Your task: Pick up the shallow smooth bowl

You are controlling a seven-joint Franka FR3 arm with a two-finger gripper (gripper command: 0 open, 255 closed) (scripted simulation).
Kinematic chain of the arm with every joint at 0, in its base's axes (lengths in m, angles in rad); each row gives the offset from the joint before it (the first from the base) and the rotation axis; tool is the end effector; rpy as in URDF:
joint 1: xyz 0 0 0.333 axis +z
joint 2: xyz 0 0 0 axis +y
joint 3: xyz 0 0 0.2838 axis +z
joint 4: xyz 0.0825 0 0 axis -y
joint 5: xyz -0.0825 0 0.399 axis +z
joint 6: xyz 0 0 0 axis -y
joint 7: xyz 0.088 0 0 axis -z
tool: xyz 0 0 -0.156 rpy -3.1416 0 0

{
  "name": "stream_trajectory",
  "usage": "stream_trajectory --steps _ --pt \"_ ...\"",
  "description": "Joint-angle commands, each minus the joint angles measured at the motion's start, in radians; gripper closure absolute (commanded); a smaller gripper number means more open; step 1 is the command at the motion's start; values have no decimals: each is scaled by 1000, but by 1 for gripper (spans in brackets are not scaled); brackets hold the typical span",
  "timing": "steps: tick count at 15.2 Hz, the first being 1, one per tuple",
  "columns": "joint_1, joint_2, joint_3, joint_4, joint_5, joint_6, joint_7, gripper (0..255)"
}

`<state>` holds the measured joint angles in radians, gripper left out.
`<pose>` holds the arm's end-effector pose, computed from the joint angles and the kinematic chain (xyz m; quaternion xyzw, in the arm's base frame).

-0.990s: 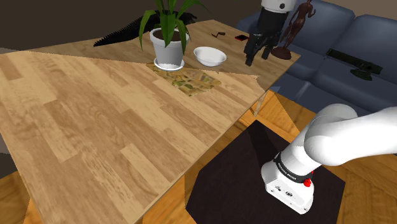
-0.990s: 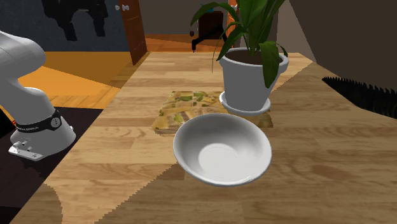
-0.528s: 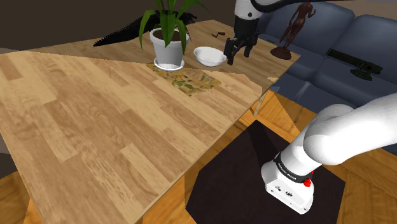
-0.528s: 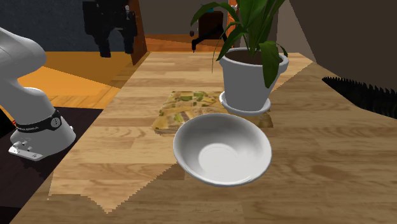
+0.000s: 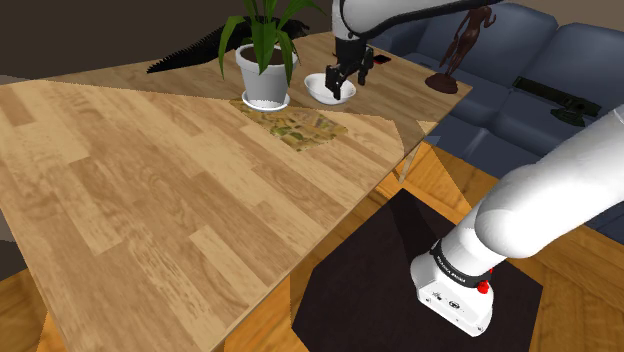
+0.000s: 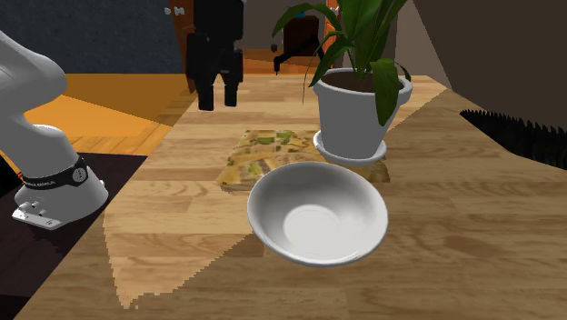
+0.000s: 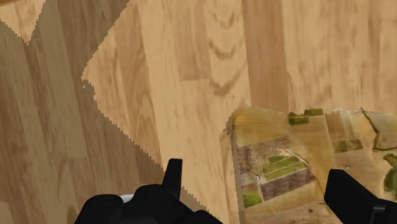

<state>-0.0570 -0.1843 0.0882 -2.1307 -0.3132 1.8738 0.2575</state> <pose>0.5101 -0.0215 0.4013 0.9854 -0.0607 -0.0141 0.1587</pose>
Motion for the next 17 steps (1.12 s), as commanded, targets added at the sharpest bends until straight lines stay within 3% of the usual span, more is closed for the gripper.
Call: stream_trajectory --steps 1,13,17 --pt "-3 87 10 61 -42 16 29 0" --pt "19 579 -14 533 -275 -18 109 0" --pt "11 614 -7 538 -294 4 128 0"
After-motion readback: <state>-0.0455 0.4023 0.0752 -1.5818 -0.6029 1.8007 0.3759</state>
